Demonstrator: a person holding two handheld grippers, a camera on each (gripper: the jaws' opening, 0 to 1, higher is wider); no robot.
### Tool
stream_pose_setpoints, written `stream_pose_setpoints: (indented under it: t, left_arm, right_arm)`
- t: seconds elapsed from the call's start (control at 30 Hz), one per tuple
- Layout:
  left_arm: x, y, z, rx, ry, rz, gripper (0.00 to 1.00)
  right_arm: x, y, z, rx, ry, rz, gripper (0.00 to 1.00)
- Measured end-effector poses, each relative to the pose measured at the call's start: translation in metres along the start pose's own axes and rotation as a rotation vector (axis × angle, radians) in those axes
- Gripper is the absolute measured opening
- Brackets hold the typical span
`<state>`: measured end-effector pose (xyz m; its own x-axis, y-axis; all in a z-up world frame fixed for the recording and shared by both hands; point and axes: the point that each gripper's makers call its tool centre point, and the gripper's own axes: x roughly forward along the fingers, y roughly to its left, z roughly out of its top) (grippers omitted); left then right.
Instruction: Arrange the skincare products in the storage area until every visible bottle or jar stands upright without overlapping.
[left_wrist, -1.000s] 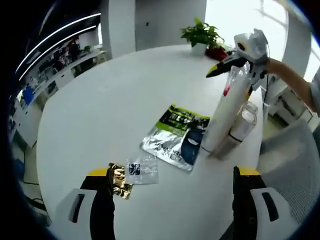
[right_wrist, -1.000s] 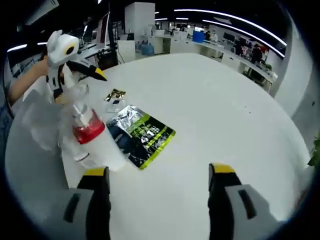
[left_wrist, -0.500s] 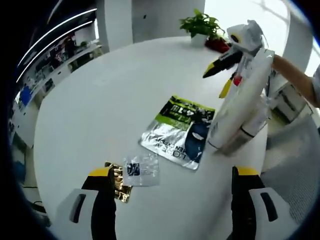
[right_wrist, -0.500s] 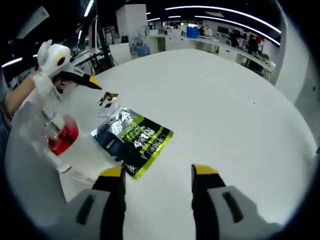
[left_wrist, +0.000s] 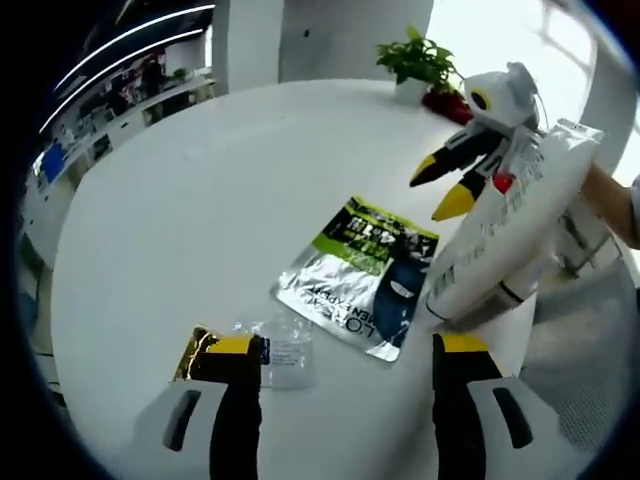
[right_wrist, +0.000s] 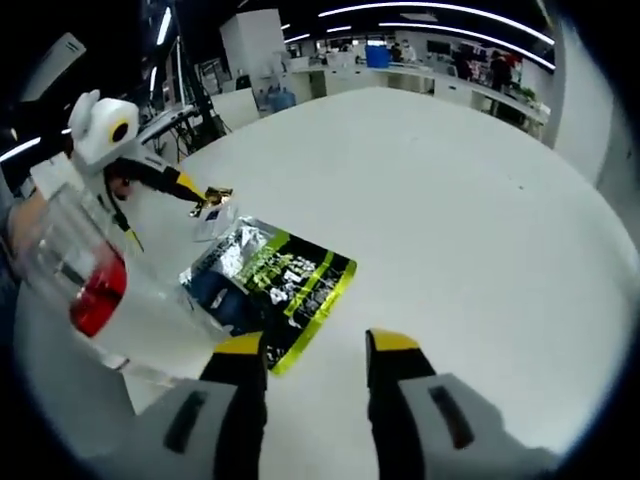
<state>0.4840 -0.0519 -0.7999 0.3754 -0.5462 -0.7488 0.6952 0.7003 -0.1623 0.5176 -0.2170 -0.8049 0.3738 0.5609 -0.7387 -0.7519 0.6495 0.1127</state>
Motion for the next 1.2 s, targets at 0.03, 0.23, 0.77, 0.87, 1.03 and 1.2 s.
stream_pose_setpoints:
  t: [0.03, 0.23, 0.77, 0.87, 1.03, 1.2]
  left_arm:
    - [0.002, -0.001, 0.0, -0.009, -0.002, -0.01, 0.59]
    - [0.012, -0.005, 0.003, -0.073, -0.009, -0.035, 0.46]
    - [0.028, -0.002, -0.005, -0.167, 0.013, -0.036, 0.37]
    - [0.029, -0.001, -0.004, -0.184, 0.002, -0.04, 0.36]
    - [0.03, -0.004, -0.003, -0.193, -0.007, -0.047, 0.36]
    - [0.031, -0.004, -0.002, -0.208, -0.022, -0.049, 0.35]
  right_arm:
    - [0.001, 0.001, 0.0, 0.005, 0.0, 0.001, 0.39]
    - [0.005, 0.005, 0.0, 0.028, 0.0, 0.017, 0.36]
    - [0.018, 0.012, -0.004, 0.111, 0.01, 0.056, 0.33]
    - [0.02, 0.014, -0.003, 0.118, 0.01, 0.06, 0.32]
    - [0.023, 0.015, -0.003, 0.12, 0.011, 0.064, 0.31]
    - [0.024, 0.017, -0.005, 0.121, 0.018, 0.07, 0.31]
